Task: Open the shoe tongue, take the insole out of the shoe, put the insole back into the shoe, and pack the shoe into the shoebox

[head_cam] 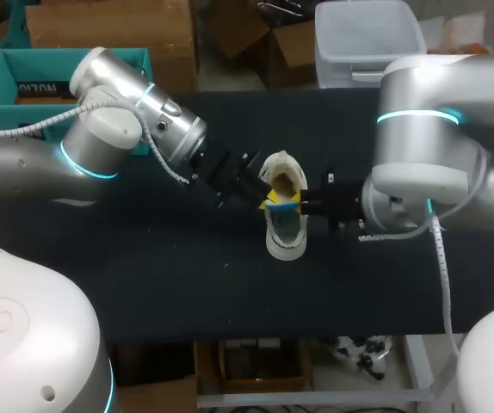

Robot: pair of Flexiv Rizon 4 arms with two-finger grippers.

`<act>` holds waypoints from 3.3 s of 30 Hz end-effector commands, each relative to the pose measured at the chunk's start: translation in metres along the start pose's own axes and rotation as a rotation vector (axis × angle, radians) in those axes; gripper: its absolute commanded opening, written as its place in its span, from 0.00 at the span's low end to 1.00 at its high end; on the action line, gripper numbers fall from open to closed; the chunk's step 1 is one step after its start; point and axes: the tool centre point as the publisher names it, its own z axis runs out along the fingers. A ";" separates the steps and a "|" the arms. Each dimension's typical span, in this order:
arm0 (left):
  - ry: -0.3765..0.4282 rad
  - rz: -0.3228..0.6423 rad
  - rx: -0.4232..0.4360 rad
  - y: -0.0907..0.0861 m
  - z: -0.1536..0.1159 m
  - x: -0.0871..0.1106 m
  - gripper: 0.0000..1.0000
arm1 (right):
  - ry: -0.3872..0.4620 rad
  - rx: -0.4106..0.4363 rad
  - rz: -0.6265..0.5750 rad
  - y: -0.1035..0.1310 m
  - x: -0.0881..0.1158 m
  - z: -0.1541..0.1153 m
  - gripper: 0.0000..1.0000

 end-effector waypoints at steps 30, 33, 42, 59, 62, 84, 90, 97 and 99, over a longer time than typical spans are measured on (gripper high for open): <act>-0.018 0.015 0.087 -0.029 -0.007 0.002 0.00 | -0.018 -0.050 0.062 0.002 -0.004 -0.002 0.00; -0.013 0.016 0.085 -0.029 -0.006 0.002 0.00 | -0.019 -0.042 0.067 -0.001 -0.006 -0.003 0.00; -0.028 0.009 0.072 -0.028 -0.007 0.003 0.00 | -0.025 -0.062 0.097 -0.022 -0.016 -0.018 0.93; -0.057 0.006 0.083 -0.030 -0.004 0.007 0.00 | -0.025 -0.059 0.109 -0.030 -0.021 -0.022 0.00; -0.077 0.020 0.073 -0.031 -0.003 0.007 0.00 | -0.028 -0.051 0.104 -0.029 -0.019 -0.020 0.00; -0.156 0.093 0.064 -0.041 0.008 0.003 0.00 | -0.058 -0.120 0.018 -0.035 -0.005 -0.015 0.00; -0.158 0.073 0.035 -0.029 0.008 0.004 0.00 | -0.066 -0.127 0.020 -0.029 -0.009 -0.010 0.00; -0.177 0.030 0.011 -0.013 0.006 0.000 0.00 | -0.070 -0.134 0.030 -0.023 -0.012 -0.005 0.00; -0.182 0.020 0.007 -0.009 0.006 -0.002 0.00 | -0.072 -0.133 0.033 -0.021 -0.012 -0.003 0.00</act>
